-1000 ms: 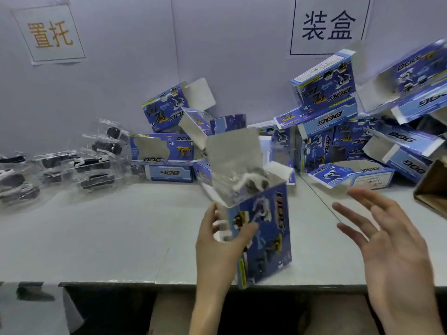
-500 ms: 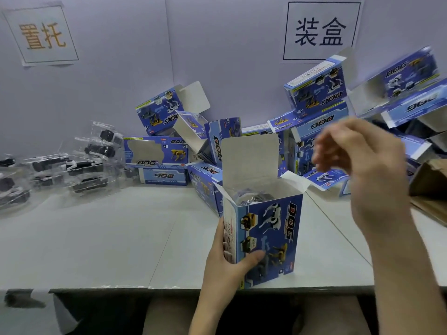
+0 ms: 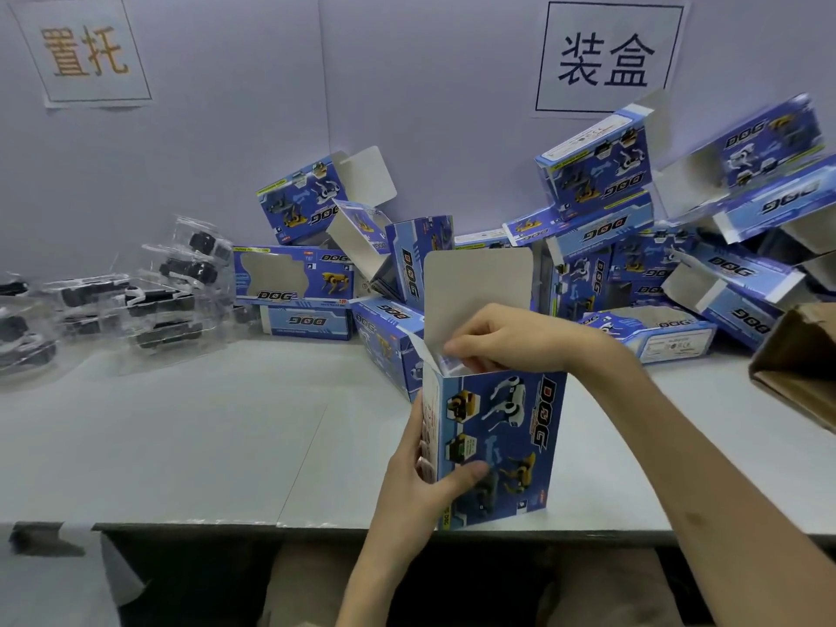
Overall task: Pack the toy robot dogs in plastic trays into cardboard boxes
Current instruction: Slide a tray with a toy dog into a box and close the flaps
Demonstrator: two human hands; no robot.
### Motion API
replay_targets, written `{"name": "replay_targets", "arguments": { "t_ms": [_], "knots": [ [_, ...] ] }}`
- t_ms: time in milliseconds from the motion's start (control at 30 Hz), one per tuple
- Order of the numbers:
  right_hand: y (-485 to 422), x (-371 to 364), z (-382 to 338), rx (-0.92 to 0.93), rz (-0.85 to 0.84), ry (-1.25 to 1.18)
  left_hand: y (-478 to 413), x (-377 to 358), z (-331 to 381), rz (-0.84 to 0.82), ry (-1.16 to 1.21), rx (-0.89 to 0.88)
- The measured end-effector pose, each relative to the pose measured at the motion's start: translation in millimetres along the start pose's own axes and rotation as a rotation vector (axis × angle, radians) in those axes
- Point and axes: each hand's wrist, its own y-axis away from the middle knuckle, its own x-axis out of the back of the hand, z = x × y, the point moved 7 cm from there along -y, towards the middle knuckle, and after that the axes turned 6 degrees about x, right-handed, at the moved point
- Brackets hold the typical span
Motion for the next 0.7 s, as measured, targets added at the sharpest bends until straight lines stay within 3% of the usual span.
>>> {"name": "replay_targets", "arguments": {
  "t_ms": [67,200,300,467,600,700],
  "knots": [
    [0.7,-1.8,-0.6,0.009,-0.004,-0.017,5.3,-0.7,9.7,0.049,0.001,-0.056],
    [1.1,-0.5,-3.0,0.012,0.008,-0.057,14.2,16.0,65.8,0.385,-0.133,-0.446],
    [1.0,1.3,-1.2,-0.033,0.025,-0.108,11.2,7.9,103.2,0.357,-0.312,-0.628],
    [2.9,4.5,7.0,-0.163,0.084,-0.195,1.1,3.0,110.3,0.327,-0.476,-0.639],
    [0.7,11.0,14.3,-0.248,0.226,-0.371,1.9,0.3,116.8,0.285,-0.532,-0.634],
    [1.8,13.1,17.4,-0.280,0.260,-0.427,1.8,-12.4,132.0,0.291,-0.816,-0.654]
  ]
}}
